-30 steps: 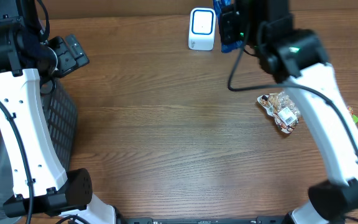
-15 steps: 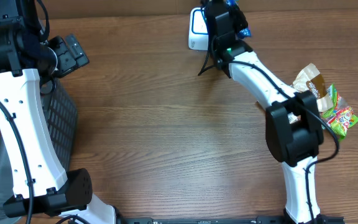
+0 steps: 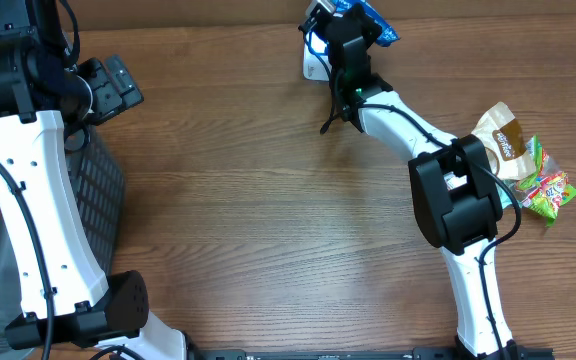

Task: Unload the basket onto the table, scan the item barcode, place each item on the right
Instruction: 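Hold the blue bar barcode against the scanner window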

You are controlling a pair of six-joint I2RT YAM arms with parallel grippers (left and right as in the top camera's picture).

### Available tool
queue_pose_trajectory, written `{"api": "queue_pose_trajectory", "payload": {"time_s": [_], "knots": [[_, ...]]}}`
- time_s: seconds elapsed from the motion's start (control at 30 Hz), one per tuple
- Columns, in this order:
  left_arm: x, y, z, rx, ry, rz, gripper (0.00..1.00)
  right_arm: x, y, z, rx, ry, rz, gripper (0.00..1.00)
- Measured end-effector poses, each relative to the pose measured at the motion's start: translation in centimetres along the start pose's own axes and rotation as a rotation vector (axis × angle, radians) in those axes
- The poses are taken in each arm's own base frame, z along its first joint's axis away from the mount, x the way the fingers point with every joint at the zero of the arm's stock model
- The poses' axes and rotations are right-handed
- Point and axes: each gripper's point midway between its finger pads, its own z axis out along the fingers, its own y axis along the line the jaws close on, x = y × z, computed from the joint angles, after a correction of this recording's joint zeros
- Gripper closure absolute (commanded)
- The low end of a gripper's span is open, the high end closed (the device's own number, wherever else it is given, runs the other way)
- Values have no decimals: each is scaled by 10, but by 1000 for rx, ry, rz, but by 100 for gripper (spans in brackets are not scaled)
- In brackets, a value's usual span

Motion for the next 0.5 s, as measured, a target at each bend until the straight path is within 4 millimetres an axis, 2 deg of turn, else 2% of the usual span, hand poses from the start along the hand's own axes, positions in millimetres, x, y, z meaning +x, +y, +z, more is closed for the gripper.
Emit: {"api": "queue_pose_trajectory", "payload": {"time_s": [0.1,0.27,0.4,0.5], "knots": [[0,0,0,0,0,0,0,-7,13,2,-43,-55,-34,96],[0,0,0,0,0,0,0,-24,10,3,-18,-148,-11,96],[0,0,0,0,0,0,0,-20,25,7,-38,-151,-21,96],[0,0,0,0,0,0,0,-11,46,12,-57,-141,-34,96]]}}
